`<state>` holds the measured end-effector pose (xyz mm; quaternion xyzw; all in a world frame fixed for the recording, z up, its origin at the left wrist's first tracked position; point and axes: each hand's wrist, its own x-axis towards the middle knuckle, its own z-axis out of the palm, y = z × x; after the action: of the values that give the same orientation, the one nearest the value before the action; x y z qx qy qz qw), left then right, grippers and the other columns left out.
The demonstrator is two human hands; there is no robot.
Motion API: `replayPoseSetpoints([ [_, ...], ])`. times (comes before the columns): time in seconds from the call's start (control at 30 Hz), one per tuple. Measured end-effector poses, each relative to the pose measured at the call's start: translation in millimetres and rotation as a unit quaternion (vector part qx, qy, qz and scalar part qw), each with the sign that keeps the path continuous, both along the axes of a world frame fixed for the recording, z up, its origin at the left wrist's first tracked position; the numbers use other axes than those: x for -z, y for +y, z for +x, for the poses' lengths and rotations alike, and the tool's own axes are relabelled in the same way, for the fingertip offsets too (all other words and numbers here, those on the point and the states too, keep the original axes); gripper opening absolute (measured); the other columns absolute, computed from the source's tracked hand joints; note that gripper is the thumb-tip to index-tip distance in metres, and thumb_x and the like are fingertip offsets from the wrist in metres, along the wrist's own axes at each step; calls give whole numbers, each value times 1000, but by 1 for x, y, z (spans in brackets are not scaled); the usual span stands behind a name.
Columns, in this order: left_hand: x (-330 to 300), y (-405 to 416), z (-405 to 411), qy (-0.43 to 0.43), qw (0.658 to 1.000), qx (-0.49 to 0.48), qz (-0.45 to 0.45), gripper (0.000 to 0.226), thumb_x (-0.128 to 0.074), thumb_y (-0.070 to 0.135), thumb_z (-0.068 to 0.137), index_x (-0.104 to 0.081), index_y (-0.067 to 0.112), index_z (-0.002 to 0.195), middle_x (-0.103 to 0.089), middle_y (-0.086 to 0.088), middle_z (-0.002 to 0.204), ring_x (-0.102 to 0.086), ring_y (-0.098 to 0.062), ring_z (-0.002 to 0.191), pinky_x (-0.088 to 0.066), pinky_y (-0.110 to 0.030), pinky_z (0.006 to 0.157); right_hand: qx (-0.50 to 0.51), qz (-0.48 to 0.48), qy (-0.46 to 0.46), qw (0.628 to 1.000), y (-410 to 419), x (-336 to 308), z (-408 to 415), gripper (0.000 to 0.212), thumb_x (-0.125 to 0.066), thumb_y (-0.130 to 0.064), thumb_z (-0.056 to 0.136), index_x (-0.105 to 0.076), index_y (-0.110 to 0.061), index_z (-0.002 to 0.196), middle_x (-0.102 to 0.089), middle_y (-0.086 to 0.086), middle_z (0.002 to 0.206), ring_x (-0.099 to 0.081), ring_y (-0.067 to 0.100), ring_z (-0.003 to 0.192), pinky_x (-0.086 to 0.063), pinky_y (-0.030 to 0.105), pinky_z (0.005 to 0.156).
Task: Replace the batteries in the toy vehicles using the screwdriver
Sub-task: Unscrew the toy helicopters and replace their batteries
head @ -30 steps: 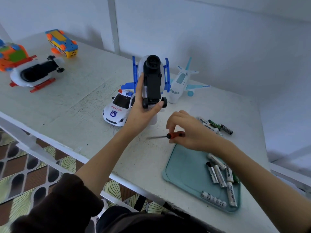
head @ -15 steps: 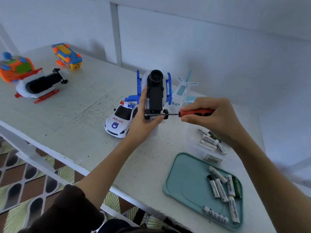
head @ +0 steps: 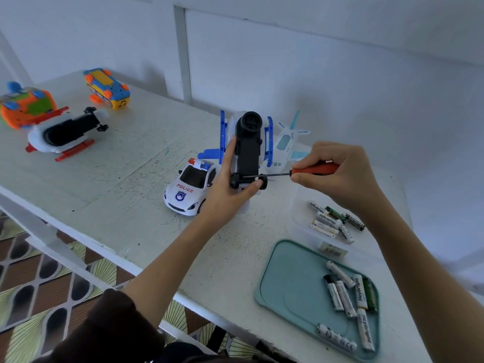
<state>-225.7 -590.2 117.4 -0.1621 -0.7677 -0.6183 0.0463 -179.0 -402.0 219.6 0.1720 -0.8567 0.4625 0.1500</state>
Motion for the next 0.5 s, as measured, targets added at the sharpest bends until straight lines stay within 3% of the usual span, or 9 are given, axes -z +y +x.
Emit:
replayPoseSetpoints([
  [0.07, 0, 1, 1, 2, 1000, 4, 3, 89, -67, 34, 83, -5, 55, 144, -42, 34, 136, -52, 1, 120, -41, -28, 104, 2, 18, 7, 1000, -1, 0, -1, 15, -79, -6, 67, -72, -18, 73, -63, -5, 64, -59, 16, 62, -47, 25, 62],
  [0.13, -1, 0, 1, 2, 1000, 7, 3, 89, -67, 37, 81, -5, 57, 143, -43, 32, 137, -53, -1, 121, -41, -34, 106, 5, 31, 12, 999, -1, 0, -1, 14, -79, -6, 67, -72, -17, 74, -63, -6, 65, -58, 16, 63, -47, 25, 62],
  [0.27, 1, 0, -1, -1, 1000, 6, -5, 89, -68, 32, 85, -5, 58, 142, -41, 46, 126, -52, 2, 120, -41, -32, 105, 9, 56, 14, 998, -2, -3, 0, 13, -79, -7, 67, -72, -16, 73, -60, -14, 60, -53, 3, 59, -39, 9, 59],
  [0.33, 0, 1, -1, 1, 1000, 4, -6, 89, -68, 29, 86, -6, 57, 142, -42, 48, 123, -51, 6, 119, -40, -28, 102, 16, 92, 26, 995, -4, -10, -1, 10, -80, -10, 66, -72, -15, 71, -58, -16, 59, -53, 1, 59, -36, 7, 59],
  [0.43, -1, 3, -1, 0, 1000, -2, 0, 86, -67, 31, 84, -7, 61, 138, -48, 40, 125, -52, 5, 117, -41, -26, 101, 27, 196, 53, 979, -18, -28, -4, 2, -71, -17, 64, -71, -19, 65, -57, -17, 60, -54, 5, 61, -42, 20, 61],
  [0.5, 0, 4, -1, 1, 1000, 3, 10, 86, -67, 24, 86, -9, 55, 141, -50, 30, 130, -53, 3, 118, -42, -27, 101, 37, 289, 56, 955, -31, -42, -4, 9, -65, -14, 67, -69, -22, 65, -58, -13, 63, -53, 9, 67, -43, 26, 62],
])
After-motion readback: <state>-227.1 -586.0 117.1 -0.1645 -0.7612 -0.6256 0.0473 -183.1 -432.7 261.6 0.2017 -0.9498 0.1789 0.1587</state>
